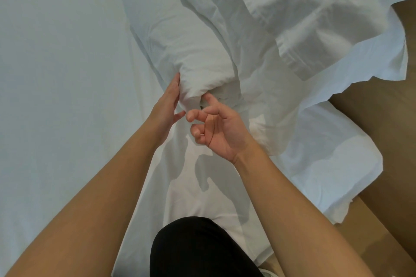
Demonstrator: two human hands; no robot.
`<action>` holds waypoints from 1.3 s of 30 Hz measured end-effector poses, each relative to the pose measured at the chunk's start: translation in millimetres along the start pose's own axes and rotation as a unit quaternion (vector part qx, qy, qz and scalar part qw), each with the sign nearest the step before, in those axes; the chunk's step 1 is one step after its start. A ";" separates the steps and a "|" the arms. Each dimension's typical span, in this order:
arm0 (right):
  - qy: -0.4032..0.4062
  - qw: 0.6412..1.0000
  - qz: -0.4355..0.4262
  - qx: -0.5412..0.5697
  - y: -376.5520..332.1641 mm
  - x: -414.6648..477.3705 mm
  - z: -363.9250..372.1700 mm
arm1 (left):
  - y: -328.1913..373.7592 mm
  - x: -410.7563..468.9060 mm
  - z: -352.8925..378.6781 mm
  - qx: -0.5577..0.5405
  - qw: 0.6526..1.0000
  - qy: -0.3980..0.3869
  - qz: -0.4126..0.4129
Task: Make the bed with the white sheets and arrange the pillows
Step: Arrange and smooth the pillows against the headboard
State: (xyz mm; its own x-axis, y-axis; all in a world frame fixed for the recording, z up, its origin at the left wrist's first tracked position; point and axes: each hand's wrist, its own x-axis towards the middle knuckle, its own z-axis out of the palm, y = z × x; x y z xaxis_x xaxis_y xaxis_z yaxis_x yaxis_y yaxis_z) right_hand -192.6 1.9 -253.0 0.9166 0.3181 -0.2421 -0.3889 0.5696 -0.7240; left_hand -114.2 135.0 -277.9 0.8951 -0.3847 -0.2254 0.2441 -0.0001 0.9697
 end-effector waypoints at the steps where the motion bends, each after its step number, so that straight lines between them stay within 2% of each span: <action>1: 0.012 1.000 -0.004 -0.012 -2.0 0.5 1.0 | -0.3 0.0 -0.8 0.002 1.000 -0.003 -0.002; 9: 0.096 0.993 -0.004 -0.070 -4.4 2.4 2.4 | -4.3 1.0 -5.9 0.024 0.999 -0.028 -0.006; 12: 0.102 0.991 0.001 -0.084 -5.1 4.2 9.0 | -5.9 -1.5 -2.7 0.049 0.998 -0.027 0.014; 15: 0.083 0.989 -0.016 -0.124 -3.0 2.4 17.7 | -8.2 -1.3 12.3 0.116 0.993 0.009 0.035; 18: 0.098 0.977 -0.009 -0.190 -1.1 -5.9 14.2 | -9.5 6.9 24.0 0.097 0.994 0.058 0.014; 22: 0.139 0.925 0.002 -0.354 -2.7 -6.7 5.2 | -18.4 15.7 24.2 0.109 0.991 0.081 0.014; 26: 0.131 0.870 -0.034 -0.474 -11.2 0.3 2.7 | -19.7 22.7 30.8 0.089 0.991 0.098 -0.002; 30: 0.148 0.796 -0.039 -0.586 -12.2 5.9 -9.0 | -20.5 19.9 24.4 0.104 0.990 0.087 0.025; 33: 0.181 0.739 -0.102 -0.641 -12.3 21.5 -5.0 | -20.3 16.3 12.1 0.086 0.994 0.066 0.028; 34: 0.187 0.739 -0.125 -0.636 -10.7 24.4 -4.4 | -19.5 15.2 8.1 0.077 0.995 0.065 0.021; 35: 0.187 0.757 -0.136 -0.611 -9.8 25.0 -4.4 | -18.6 13.8 5.0 0.072 0.995 0.066 0.013; 38: 0.153 0.853 -0.118 -0.486 -8.9 25.4 -5.7 | -17.6 9.7 2.6 0.067 0.996 0.061 0.015; 39: 0.145 0.872 -0.109 -0.454 -8.1 28.9 -5.3 | -18.1 8.4 3.2 0.065 0.996 0.060 0.019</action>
State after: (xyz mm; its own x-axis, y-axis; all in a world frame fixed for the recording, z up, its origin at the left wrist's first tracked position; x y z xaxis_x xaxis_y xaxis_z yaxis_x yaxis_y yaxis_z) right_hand -162.5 2.4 -257.5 0.9957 -0.0029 -0.0925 -0.0895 -0.2840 -0.9546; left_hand -112.3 128.8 -297.0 0.9426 -0.2746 -0.1902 0.1656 -0.1105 0.9800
